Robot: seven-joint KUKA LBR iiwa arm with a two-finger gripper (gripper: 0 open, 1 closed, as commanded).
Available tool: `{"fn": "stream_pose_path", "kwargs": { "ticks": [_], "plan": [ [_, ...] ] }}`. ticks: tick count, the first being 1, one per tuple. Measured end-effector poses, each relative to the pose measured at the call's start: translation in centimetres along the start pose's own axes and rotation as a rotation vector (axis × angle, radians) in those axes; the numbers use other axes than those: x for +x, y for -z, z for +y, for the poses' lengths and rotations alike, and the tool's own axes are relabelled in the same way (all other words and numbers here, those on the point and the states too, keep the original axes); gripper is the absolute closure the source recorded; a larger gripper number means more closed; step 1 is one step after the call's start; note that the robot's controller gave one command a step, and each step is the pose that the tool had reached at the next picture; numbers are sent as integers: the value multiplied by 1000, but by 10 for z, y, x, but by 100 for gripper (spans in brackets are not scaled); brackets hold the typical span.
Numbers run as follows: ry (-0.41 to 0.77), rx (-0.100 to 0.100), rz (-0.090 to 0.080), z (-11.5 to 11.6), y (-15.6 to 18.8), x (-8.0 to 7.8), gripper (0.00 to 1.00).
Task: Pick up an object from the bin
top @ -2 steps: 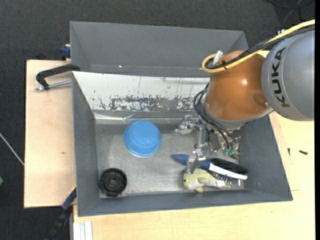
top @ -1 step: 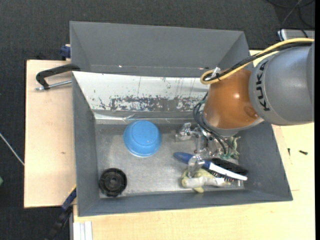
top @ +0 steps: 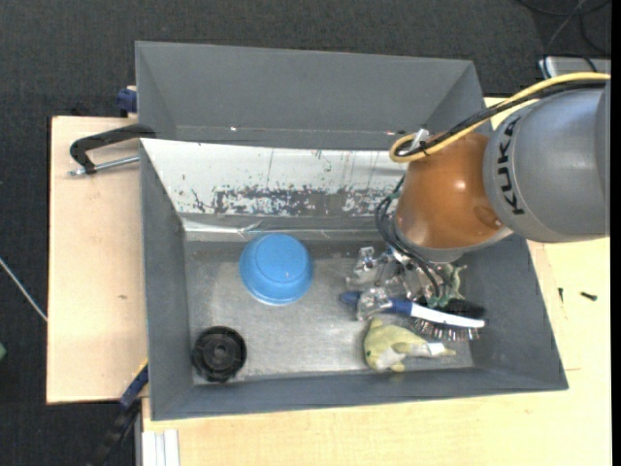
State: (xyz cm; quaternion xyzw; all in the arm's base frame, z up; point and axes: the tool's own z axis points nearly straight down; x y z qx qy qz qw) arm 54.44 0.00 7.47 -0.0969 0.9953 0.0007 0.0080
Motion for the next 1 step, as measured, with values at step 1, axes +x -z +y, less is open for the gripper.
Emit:
{"fn": "stream_pose_path", "kwargs": {
  "ticks": [1],
  "plan": [
    [54,2,2,-9,156,-9,100]
  ]
}}
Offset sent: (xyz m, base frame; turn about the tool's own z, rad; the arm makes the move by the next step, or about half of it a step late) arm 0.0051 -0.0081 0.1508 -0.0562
